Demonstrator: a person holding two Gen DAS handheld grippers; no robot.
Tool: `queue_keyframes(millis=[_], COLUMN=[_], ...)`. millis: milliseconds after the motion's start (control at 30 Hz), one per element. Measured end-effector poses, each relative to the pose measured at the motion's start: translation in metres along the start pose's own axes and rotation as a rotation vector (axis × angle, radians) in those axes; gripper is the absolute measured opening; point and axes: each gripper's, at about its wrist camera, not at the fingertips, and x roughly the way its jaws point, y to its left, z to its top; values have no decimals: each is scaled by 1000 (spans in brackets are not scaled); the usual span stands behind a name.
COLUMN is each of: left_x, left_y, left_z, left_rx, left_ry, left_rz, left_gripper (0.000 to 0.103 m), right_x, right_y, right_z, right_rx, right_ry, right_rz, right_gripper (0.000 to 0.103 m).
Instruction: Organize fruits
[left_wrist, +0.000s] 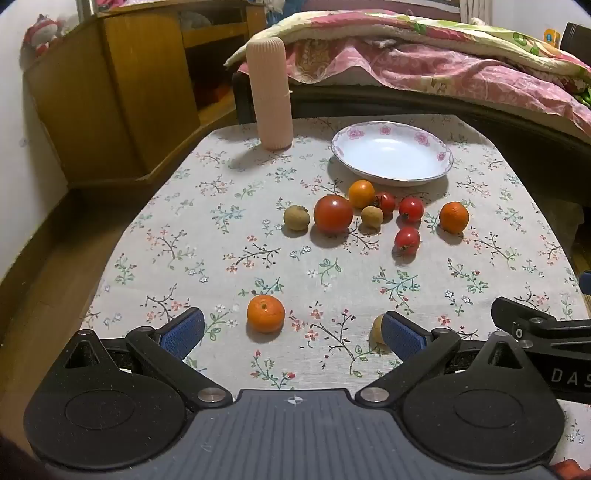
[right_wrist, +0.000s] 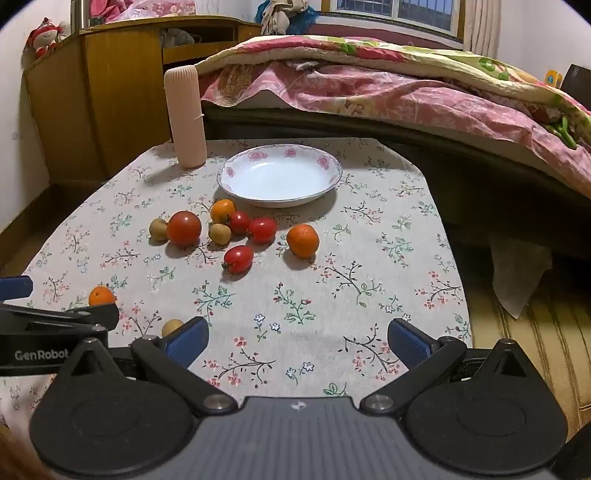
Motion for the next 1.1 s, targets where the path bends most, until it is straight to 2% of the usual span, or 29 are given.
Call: queue_keyframes(millis=[1100], left_x=[8], left_y=[-2], left_z=[-3], left_rx=[-10], left_ry=[44], left_rz=[3], left_gripper=[103], right_x=[9], right_y=[3], right_z=[-3], right_rx=[-10], right_ry=[23], right_rz=[1], right_gripper=[103])
